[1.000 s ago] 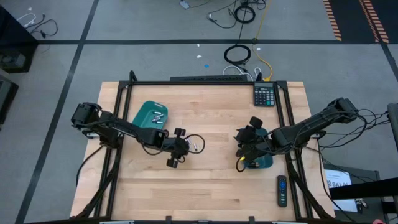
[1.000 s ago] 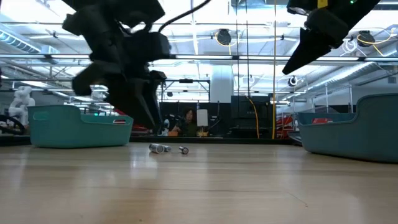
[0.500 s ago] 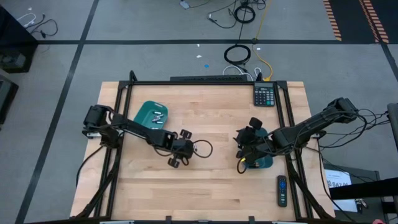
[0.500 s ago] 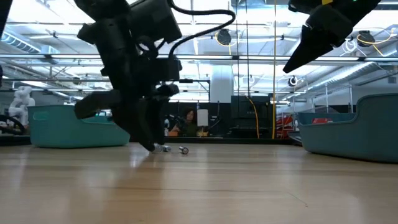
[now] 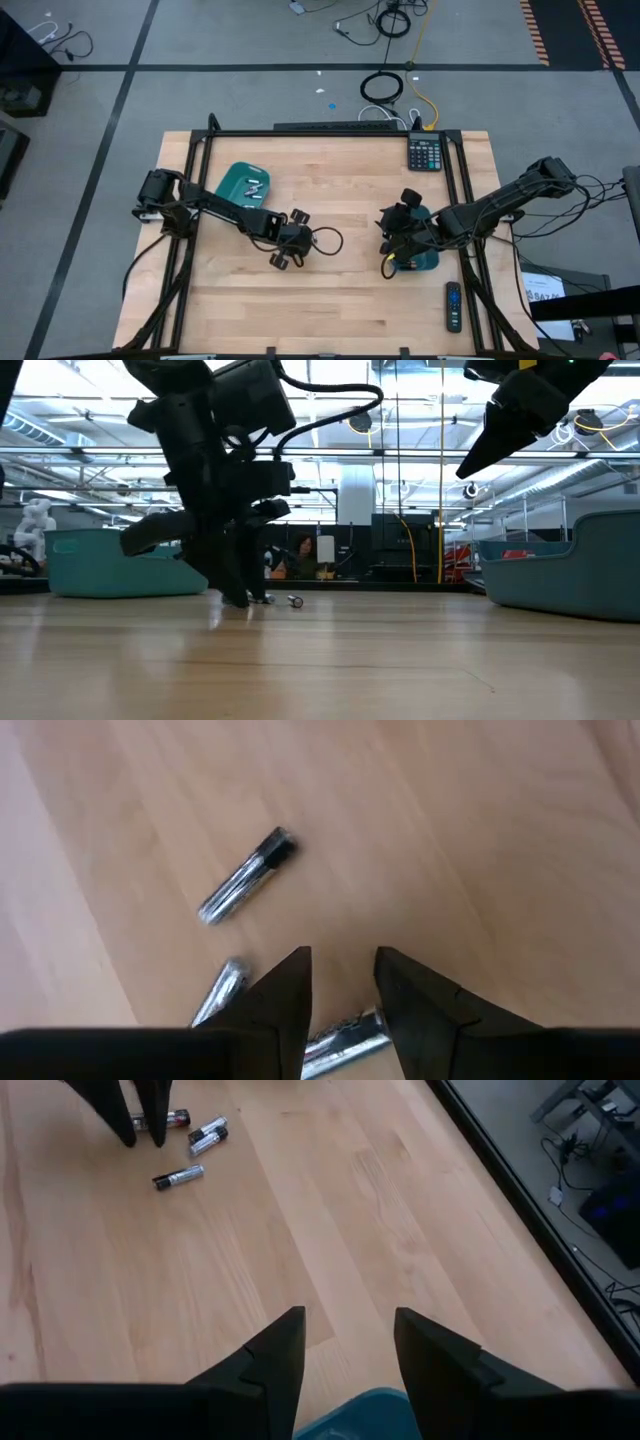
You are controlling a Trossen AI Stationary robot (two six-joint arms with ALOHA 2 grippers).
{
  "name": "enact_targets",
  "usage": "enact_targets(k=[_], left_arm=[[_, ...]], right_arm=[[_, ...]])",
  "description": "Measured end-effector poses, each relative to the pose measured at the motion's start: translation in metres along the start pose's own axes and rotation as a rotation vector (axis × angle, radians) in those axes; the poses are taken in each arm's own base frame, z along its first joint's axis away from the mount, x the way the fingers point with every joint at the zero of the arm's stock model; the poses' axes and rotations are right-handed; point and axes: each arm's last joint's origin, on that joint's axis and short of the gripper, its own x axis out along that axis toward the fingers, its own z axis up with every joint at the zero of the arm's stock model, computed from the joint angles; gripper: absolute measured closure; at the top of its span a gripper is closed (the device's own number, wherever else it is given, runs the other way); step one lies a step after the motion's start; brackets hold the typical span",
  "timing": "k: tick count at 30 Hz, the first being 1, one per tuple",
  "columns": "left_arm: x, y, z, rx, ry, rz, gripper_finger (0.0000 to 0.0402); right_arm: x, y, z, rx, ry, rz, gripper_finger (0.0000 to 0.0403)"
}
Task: Sort batteries
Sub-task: Put the silver battery into the green bin
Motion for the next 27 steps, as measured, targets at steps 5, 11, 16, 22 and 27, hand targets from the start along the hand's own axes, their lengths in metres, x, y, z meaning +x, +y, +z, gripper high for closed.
enact_targets(k=[5,11,16,22,27], left_arm=[[-0.021,0.004,0.015,-0.167,0.011,0.019,0.0274],[-0.032,-0.002,0.025,-0.428,0.037,-0.007,0.0274],[-0.030,0.004,0.018,-0.748,0.090,-0.038,0.0275],[-0.024,0.014,0.004,-0.958,0.135,-0.006,0.0275],[-0.023,0.018,0.001,-0.856,0.138,0.016,0.0275]], right_arm=[[0.000,-0.001,-0.001,-0.004,0.012,-0.007,0.0257],[0.002,-0.001,-0.004,-0.011,0.018,-0.014,0.0257],[0.002,-0.002,-0.003,-0.002,-0.004,-0.041,0.0257],[0.002,0.000,0.000,-0.005,-0.023,-0.023,0.0257],[0.002,0.000,0.000,-0.025,-0.028,-0.017,0.0257]])
